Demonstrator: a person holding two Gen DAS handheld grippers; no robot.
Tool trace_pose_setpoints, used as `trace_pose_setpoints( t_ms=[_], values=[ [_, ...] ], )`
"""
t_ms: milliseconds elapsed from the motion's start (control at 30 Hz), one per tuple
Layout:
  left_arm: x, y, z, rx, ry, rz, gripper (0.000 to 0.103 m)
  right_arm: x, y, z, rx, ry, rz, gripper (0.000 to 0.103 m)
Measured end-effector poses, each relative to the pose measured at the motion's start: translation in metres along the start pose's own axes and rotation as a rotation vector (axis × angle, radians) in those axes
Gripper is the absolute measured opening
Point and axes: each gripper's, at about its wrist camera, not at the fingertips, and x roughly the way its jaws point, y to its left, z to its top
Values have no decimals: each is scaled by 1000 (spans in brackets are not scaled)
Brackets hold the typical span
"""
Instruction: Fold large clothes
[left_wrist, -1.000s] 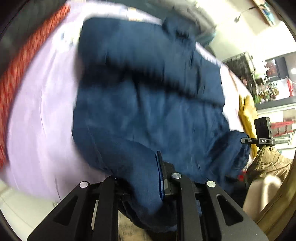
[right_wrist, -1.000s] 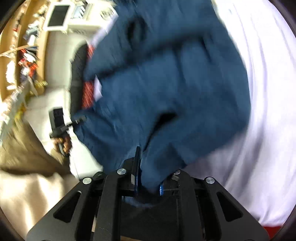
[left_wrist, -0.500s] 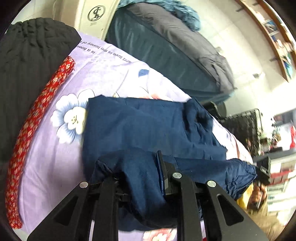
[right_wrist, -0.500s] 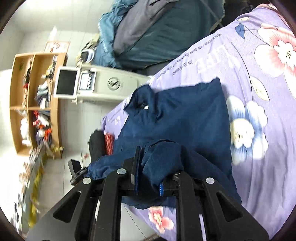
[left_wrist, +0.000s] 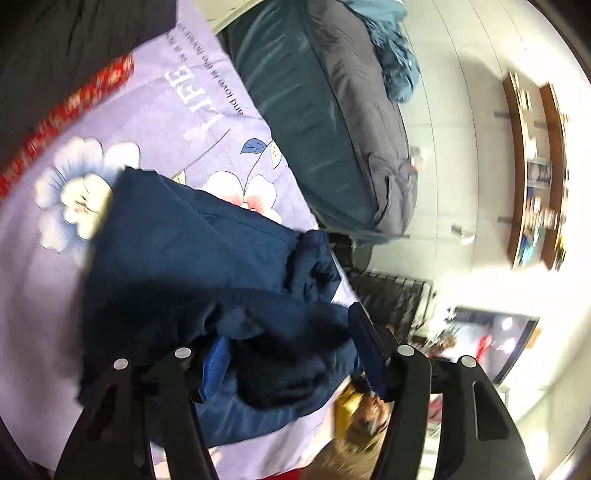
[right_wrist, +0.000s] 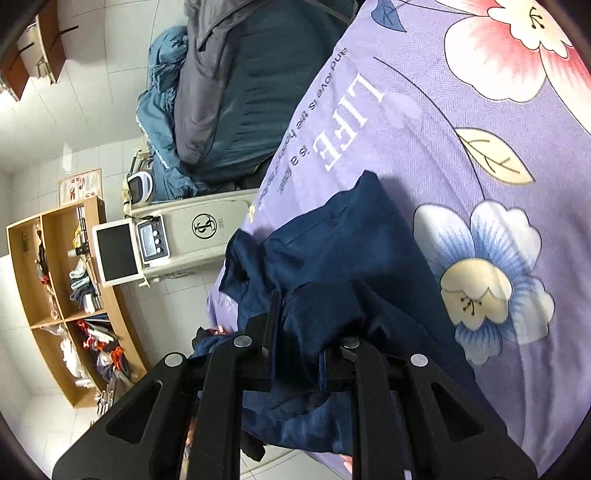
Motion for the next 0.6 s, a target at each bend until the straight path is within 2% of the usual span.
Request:
trace_pose_setpoints(
  t_ms=[33,100,133,200,300,333,400,433,467,500,533,567,600],
  values=[
    [-3,-6,-6,49,4,54,62,3,0,2,2,-1,-1,16],
    [-9,-18,-13,138,-23,179,76,8,0,8,10,-3,-13,16],
    [-17,-26,-19,211,-81,284,84,11,-1,11,14,-6,-20,16],
    [-30,-27,-23,242,-137,323,85,14,-5,16,27,-13,-22,16],
    [-51,-17,-33,187,-239,306,86,16,-17,20,89,-27,6,16],
    [-50,-16,-37,187,-243,302,87,18,-22,21,123,-25,21,16],
    [-40,-21,-54,243,-230,343,87,19,-34,18,216,-26,78,22],
    [-29,-29,-70,313,-225,399,87,18,-37,17,240,-30,94,26],
    [-18,-34,-82,361,-224,437,87,15,-36,14,260,-35,123,38],
    [-2,-41,-103,424,-214,468,87,11,-33,12,257,-39,151,54],
    [9,-42,-116,459,-201,474,87,4,-26,10,234,-49,169,62],
    [24,-44,-133,496,-182,479,88,-3,-20,8,207,-64,175,75],
    [35,-43,-144,519,-171,485,88,-13,-11,5,164,-83,173,78]
  ],
)
